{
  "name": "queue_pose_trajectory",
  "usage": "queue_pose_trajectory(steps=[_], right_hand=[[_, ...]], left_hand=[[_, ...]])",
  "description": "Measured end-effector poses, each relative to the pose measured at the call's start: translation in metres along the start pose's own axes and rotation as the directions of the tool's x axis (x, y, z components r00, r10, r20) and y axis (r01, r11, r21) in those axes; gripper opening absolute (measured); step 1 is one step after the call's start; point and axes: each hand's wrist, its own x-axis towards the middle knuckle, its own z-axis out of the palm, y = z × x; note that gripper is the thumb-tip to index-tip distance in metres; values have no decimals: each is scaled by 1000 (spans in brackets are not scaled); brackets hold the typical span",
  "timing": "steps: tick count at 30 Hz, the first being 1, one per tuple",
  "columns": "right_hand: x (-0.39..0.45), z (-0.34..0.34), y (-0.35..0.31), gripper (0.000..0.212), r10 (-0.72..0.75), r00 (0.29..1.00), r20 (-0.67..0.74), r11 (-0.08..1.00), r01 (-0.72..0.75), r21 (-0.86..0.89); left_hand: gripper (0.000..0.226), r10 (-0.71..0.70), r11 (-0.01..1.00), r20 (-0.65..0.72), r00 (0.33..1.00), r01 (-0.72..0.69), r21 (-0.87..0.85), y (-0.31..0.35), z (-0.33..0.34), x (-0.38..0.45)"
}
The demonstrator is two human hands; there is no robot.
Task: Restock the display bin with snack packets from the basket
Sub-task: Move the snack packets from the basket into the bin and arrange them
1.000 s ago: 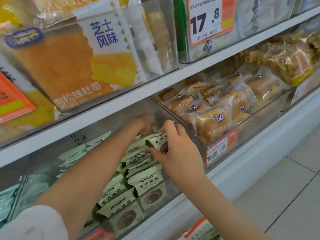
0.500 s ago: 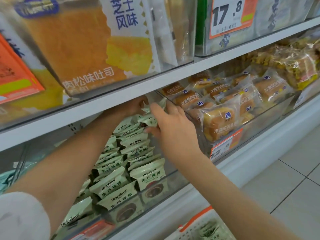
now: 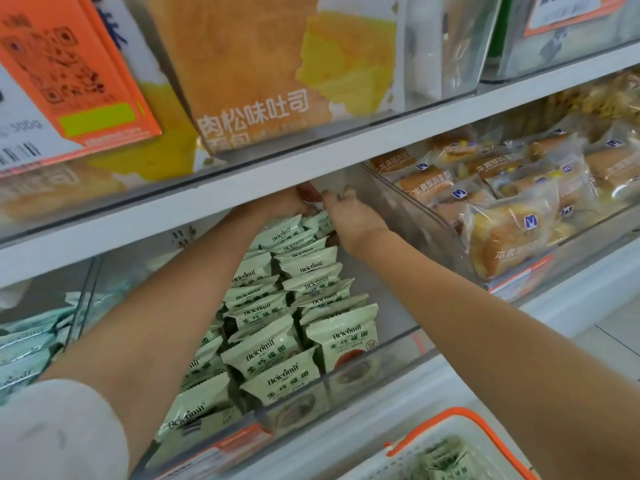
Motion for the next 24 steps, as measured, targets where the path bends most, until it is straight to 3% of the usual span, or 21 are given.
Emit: queue_pose_trajectory(steps=[2, 5, 8, 9, 11, 13, 16, 21, 24], right_hand=[[-2, 2, 1, 72, -23, 1000, -17, 992, 21, -121], [0, 2, 0, 55, -74, 993, -90, 946, 41, -320], [5, 5, -1, 49, -132, 983, -125, 897, 65, -437], [6, 7, 0, 51, -134, 983, -123, 894, 67, -442], [5, 8, 0, 56, -108, 987, -115, 915, 54, -401], [2, 6, 0, 55, -78, 990, -120, 940, 33, -338], [-1, 4, 0, 50, -85, 989, -117, 952, 46, -301], [0, 6, 0, 44, -75, 992, -100, 960, 45, -277], [2, 8, -2, 51, -41, 993, -109, 972, 15, -233]], left_hand=[[39, 18, 998, 54, 998, -14, -65, -1, 1, -1], [36, 35, 992, 87, 996, -24, -124, 0, -6, -9], [18, -15, 989, 60, 998, 24, -145, -6, -13, -10], [7, -23, 987, 35, 999, 29, -156, -8, -15, -13], [15, 7, 990, 60, 998, 1, -144, -11, -18, -21], [5, 23, 995, 133, 991, -9, -100, -11, -19, -33], [34, 43, 997, 163, 986, -31, -70, -17, -13, -32], [28, 34, 993, 125, 992, -19, -115, -16, -8, -29], [30, 12, 990, 139, 990, 8, -140, -17, -9, -30]])
